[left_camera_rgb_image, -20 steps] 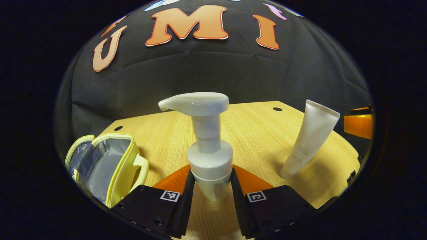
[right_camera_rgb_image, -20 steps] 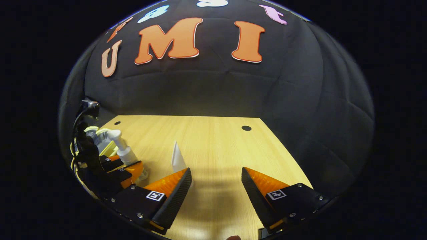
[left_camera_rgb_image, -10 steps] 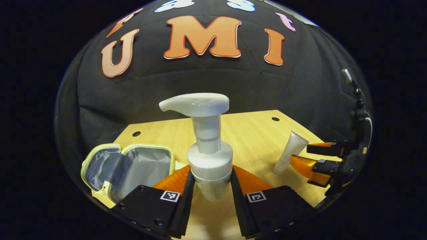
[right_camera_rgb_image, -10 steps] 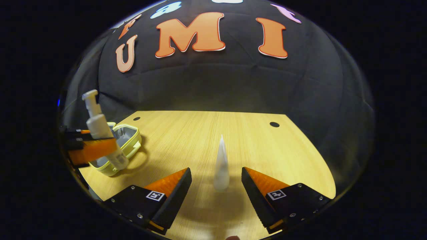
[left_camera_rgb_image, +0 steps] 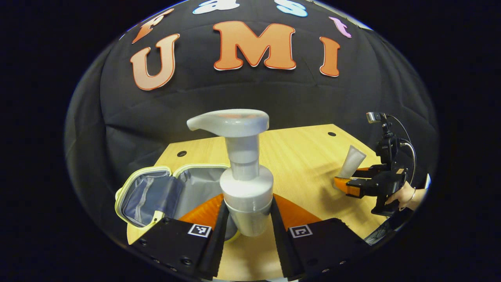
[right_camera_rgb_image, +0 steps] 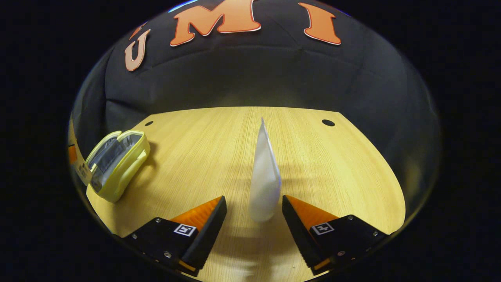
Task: First open the suitcase, pack the skin care products into it, and then close the suitcase.
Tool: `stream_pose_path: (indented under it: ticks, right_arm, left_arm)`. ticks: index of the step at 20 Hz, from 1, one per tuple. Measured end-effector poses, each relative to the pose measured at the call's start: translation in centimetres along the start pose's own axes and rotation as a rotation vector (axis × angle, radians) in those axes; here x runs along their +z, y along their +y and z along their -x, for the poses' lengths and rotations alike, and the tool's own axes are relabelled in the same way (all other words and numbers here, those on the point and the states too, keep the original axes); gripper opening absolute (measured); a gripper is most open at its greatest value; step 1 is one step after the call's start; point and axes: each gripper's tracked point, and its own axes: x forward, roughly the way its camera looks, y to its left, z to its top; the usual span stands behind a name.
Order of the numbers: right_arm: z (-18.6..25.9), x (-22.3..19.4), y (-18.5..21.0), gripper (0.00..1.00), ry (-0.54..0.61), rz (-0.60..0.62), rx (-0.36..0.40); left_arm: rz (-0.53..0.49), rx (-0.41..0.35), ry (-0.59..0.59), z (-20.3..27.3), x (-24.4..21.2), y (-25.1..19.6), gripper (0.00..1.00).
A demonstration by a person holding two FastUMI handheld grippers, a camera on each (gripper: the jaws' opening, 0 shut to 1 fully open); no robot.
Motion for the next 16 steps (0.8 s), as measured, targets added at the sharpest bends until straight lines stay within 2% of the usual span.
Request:
stream_pose_path:
  ticks: [3, 5, 6, 11, 14, 16]
  right_arm:
    - [-0.9, -0.9, -0.1, 0.80, 0.027, 0.020, -0.007]
    - [-1.3, -0.9, -0.7, 0.67, 0.027, 0.032, -0.024]
    - [-1.1, -0.8, -0.8, 0.53, 0.026, 0.026, -0.020]
    - [-0.8, -0.7, -0.6, 0.42, 0.038, 0.005, -0.026]
    - [1.3, 1.2, 0.9, 0.40, 0.017, -0.029, 0.004]
    - [3.2, 3.1, 2.6, 0.39, -0.015, -0.047, 0.036]
  left_arm:
    - [-0.010, 0.011, 0.008, 0.4, -0.7, 0.6, 0.58]
    - [-0.008, 0.013, 0.013, 0.6, -1.1, 0.9, 0.58]
    - [-0.003, 0.011, 0.018, 0.6, -1.3, 1.0, 0.58]
    - [0.027, 0.000, 0.029, 0.7, -1.2, 2.3, 0.58]
    - [0.009, -0.002, 0.018, 1.1, 0.1, 5.4, 0.58]
    - [0.003, -0.031, 0.049, 0.8, 0.9, 8.0, 0.58]
